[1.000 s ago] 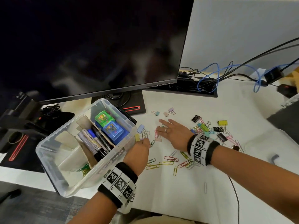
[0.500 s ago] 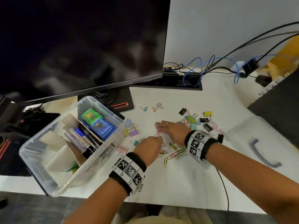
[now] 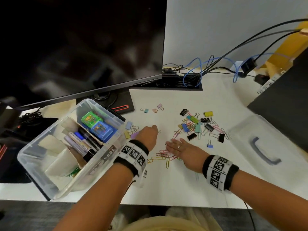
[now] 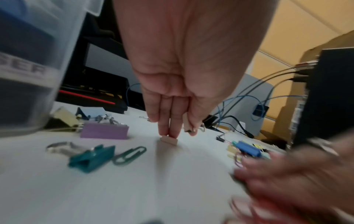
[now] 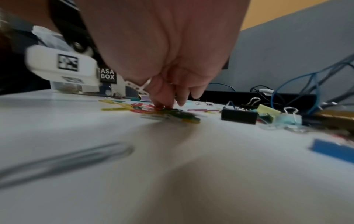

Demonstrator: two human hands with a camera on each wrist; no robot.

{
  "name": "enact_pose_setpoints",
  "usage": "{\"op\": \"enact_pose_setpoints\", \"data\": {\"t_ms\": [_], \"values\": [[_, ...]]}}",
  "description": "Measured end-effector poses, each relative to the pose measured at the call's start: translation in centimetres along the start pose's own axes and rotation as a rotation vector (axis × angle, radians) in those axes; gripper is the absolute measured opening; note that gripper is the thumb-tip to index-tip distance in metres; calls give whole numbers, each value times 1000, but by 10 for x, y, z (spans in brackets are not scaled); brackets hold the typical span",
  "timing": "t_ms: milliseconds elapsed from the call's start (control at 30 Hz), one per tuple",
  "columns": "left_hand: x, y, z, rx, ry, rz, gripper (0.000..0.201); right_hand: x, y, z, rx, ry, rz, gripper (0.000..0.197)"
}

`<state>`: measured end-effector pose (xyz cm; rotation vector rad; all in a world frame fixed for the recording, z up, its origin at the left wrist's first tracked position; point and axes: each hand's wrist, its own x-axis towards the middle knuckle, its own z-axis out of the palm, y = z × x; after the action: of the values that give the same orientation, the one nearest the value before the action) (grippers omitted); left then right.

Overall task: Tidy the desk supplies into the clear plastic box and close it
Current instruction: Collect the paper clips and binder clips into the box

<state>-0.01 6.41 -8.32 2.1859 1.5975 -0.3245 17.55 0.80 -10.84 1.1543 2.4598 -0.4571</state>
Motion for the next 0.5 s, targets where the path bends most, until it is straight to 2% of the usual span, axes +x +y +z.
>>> {"op": "enact_pose_setpoints", "data": {"t_ms": [100,200,233,267,400,500], "values": [[7,-11,-8,-80,23,4,44,-13,-2,10,236,116,-14,76],[-10,-24,-4,111,143,-24,52,-22,6,13,410,378,105,62],[-20,-26,2,182,166,-21,52,-27,10,14,448,421,164,57],[-29,-27,10,238,161,-5,53,-33,13,15,464,421,220,53],[-52,-32,47,365,70,34,61,-59,15,33,536,186,320,45],[-65,-29,61,404,97,51,65,-57,5,36,577,179,342,38]]}}
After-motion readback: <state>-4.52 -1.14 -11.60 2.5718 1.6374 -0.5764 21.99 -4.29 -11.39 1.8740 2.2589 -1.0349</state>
